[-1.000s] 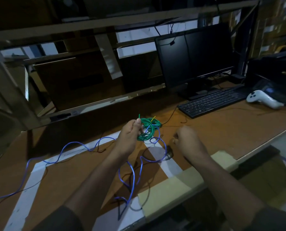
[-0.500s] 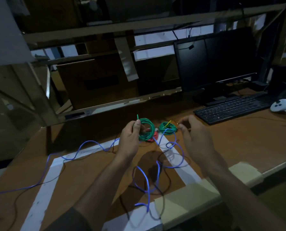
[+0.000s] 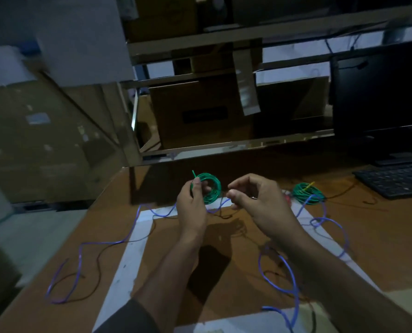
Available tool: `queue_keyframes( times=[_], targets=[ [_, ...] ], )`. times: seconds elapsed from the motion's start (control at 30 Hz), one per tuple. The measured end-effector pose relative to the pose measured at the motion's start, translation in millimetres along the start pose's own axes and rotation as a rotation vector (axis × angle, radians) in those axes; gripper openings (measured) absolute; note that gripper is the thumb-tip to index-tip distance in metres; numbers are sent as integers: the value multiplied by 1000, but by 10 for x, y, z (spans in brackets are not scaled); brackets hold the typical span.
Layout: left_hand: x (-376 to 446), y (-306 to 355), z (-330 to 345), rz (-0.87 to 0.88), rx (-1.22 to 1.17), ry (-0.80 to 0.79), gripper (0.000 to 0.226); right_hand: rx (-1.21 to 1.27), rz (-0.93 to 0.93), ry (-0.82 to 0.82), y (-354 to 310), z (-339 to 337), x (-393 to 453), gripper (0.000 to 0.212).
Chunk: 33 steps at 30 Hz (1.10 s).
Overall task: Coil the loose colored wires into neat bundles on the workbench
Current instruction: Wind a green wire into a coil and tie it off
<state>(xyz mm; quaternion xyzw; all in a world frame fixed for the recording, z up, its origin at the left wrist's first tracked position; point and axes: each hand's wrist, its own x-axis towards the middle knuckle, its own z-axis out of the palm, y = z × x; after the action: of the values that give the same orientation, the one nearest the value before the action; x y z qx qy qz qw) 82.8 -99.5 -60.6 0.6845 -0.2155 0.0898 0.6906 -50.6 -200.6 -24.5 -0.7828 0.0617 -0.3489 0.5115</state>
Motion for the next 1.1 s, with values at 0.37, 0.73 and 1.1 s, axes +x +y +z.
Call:
queue_keyframes(
  times=[0.37,0.73,1.1],
  targets=[
    [-35,133,-49,86,14,8,34,18,17,-32,-14,295,184,8],
    [-24,249,-92,7,-65,-73,34,-76,-145,34,30,423,78,13],
    [-180,299,23,-158,-253,-139,52,-54,-233,212,103,436,68,13]
  ],
)
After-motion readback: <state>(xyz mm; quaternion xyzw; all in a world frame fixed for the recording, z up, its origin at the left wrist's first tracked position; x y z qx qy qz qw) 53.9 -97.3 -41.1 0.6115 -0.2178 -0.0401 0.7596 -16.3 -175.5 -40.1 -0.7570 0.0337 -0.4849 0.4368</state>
